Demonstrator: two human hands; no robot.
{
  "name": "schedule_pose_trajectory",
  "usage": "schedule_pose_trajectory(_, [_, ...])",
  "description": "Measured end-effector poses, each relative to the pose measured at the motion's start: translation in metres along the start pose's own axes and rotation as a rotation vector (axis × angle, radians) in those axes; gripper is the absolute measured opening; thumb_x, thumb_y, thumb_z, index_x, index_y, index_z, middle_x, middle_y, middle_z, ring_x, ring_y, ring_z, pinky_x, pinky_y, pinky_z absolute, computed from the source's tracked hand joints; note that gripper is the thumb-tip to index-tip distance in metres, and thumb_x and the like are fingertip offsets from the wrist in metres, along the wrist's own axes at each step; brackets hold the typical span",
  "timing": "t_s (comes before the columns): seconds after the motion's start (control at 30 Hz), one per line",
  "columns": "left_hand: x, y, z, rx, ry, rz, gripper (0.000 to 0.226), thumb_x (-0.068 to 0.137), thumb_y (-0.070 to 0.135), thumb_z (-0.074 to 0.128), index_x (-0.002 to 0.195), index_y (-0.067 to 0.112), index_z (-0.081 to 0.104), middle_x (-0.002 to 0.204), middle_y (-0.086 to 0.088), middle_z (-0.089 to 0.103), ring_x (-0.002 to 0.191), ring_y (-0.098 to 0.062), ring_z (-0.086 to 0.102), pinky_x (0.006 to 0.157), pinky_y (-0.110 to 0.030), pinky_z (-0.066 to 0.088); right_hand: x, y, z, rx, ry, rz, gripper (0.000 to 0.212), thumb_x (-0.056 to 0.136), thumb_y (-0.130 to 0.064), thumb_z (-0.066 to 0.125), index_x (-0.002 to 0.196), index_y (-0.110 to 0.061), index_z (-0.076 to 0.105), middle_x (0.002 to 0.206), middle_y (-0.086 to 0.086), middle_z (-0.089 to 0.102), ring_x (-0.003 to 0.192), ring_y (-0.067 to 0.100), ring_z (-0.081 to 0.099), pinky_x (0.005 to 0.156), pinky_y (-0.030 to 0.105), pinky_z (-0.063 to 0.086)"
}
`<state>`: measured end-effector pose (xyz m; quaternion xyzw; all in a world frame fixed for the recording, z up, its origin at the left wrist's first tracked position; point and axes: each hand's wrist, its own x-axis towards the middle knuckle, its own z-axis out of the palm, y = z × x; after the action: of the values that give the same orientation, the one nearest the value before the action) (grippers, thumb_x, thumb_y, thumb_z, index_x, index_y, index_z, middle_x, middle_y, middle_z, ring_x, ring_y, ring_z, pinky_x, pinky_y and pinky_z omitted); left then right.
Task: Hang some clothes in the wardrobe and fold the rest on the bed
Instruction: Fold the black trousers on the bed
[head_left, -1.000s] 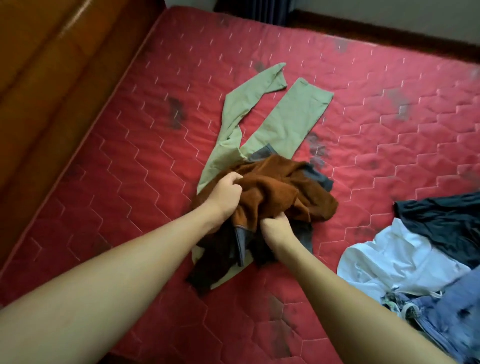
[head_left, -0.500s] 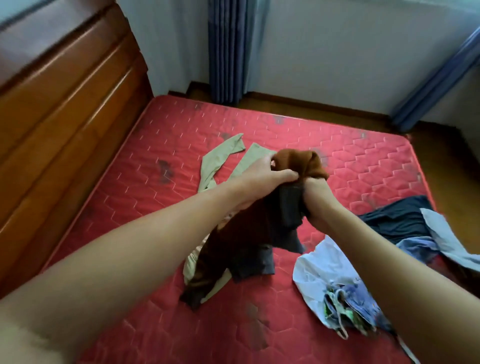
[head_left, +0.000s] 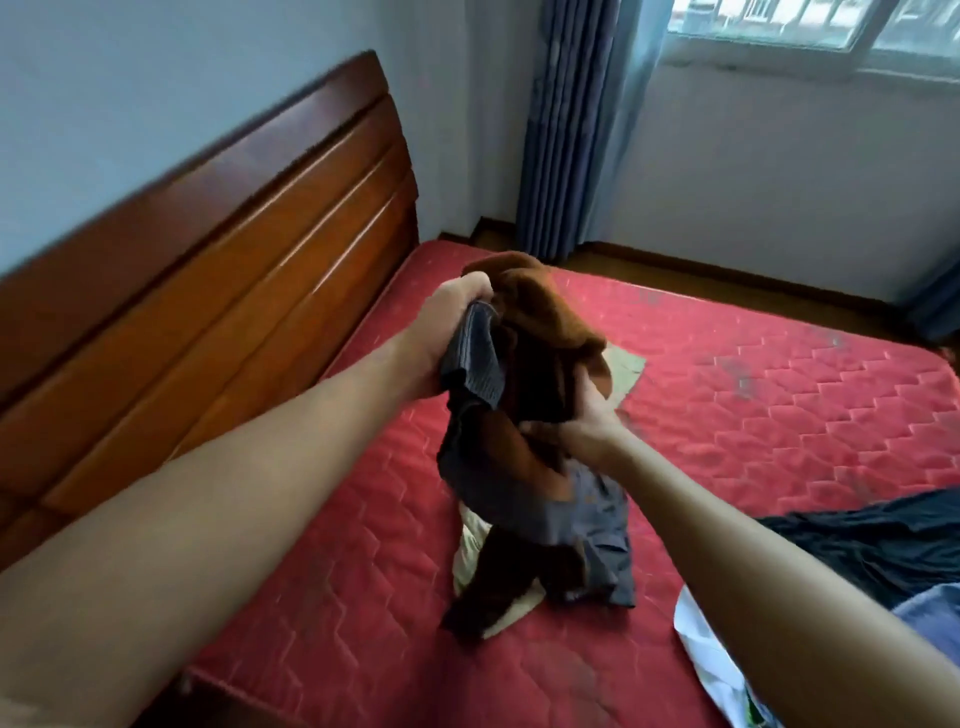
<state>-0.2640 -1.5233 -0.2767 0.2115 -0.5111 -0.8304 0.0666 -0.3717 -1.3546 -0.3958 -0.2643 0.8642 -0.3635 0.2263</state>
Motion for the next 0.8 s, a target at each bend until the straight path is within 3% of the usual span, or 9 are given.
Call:
schedule_pose_trajectory(0.07, [-0.019,0.01,-0.031,0.085,0.034,0.083,0.046,0.091,0.012,0.042,0.048,0.027,0.042,0.051,0.008,0.039,0.043,-0.008,0.038,0.044,-0.021,0.036,0.01,-0.032,0.041,-0.059,-0.066,-0.033,0.041,0.079,-0.019,0.073,0.116,-0.022,0.055,0.112,0.007,0.067,0.109,0.03,0.063,0.08,0.035,0.047])
schedule_pose_trajectory(0.13, [-0.04,0.018,-0.066,0.194,0.155,0.22,0.039,0.088,0.008,0.043,0.053,0.024,0.044,0.053,0.007,0.041,0.045,-0.008,0.04,0.046,-0.02,0.038,0.015,-0.061,0.082,-0.109,-0.135,-0.122,0.027,0.084,-0.017,0.061,0.111,-0.021,0.059,0.107,0.007,0.071,0.104,0.033,0.066,0.075,0.034,0.045])
schedule_pose_trajectory(0.2, [-0.059,0.02,-0.108,0.32,0.331,0.298,0.022,0.084,0.012,0.048,0.063,0.017,0.052,0.058,0.004,0.05,0.052,-0.012,0.048,0.052,-0.024,0.043,0.016,-0.085,0.118,-0.051,-0.23,-0.189,0.03,0.087,-0.021,0.064,0.117,-0.022,0.06,0.112,0.004,0.071,0.106,0.03,0.066,0.082,0.037,0.049])
schedule_pose_trajectory(0.3, [-0.076,0.006,-0.176,0.575,0.598,0.256,0.009,0.078,0.023,0.056,0.075,0.019,0.064,0.07,0.008,0.064,0.069,-0.013,0.06,0.064,-0.026,0.049,0.017,-0.105,0.162,-0.025,-0.392,-0.21,0.048,0.088,-0.026,0.069,0.133,-0.024,0.053,0.128,0.003,0.065,0.111,0.03,0.064,0.091,0.043,0.053])
schedule_pose_trajectory(0.4, [-0.081,-0.032,-0.233,0.876,0.685,0.027,0.017,0.091,0.02,0.059,0.107,0.021,0.066,0.098,0.012,0.066,0.094,-0.012,0.059,0.074,-0.02,0.044,0.02,-0.1,0.186,-0.136,-0.442,-0.258,0.059,0.089,-0.035,0.067,0.143,-0.025,0.047,0.137,0.002,0.059,0.122,0.025,0.058,0.092,0.031,0.047])
schedule_pose_trajectory(0.5, [-0.076,-0.082,-0.265,0.948,0.737,-0.191,0.035,0.096,0.014,0.054,0.131,0.017,0.058,0.102,0.003,0.065,0.08,-0.013,0.058,0.069,-0.026,0.043,0.023,-0.075,0.188,-0.186,-0.441,-0.282,0.057,0.093,-0.041,0.064,0.144,-0.024,0.046,0.138,0.001,0.058,0.12,0.021,0.058,0.089,0.026,0.04])
schedule_pose_trajectory(0.57, [-0.064,-0.113,-0.265,0.97,0.738,-0.269,0.037,0.095,0.014,0.053,0.131,0.021,0.057,0.102,0.002,0.065,0.075,-0.016,0.059,0.065,-0.028,0.043,0.023,-0.047,0.175,-0.193,-0.42,-0.237,0.053,0.094,-0.04,0.064,0.142,-0.025,0.049,0.135,0.002,0.06,0.12,0.021,0.059,0.09,0.027,0.041])
schedule_pose_trajectory(0.67, [-0.032,-0.161,-0.24,1.025,0.592,-0.338,0.035,0.093,0.016,0.057,0.127,0.023,0.06,0.113,0.001,0.062,0.078,-0.017,0.061,0.065,-0.027,0.044,0.027,0.018,0.144,-0.206,-0.366,-0.113,0.049,0.095,-0.038,0.064,0.14,-0.023,0.051,0.127,0.001,0.063,0.119,0.022,0.059,0.091,0.03,0.043])
schedule_pose_trajectory(0.8, [0.028,-0.242,-0.187,1.063,0.369,-0.356,0.041,0.091,0.018,0.063,0.132,0.02,0.059,0.121,-0.004,0.06,0.092,-0.022,0.063,0.079,-0.029,0.048,0.04,0.131,0.11,-0.284,-0.286,0.089,0.046,0.096,-0.043,0.059,0.135,-0.019,0.053,0.127,0.006,0.064,0.117,0.027,0.06,0.083,0.032,0.043])
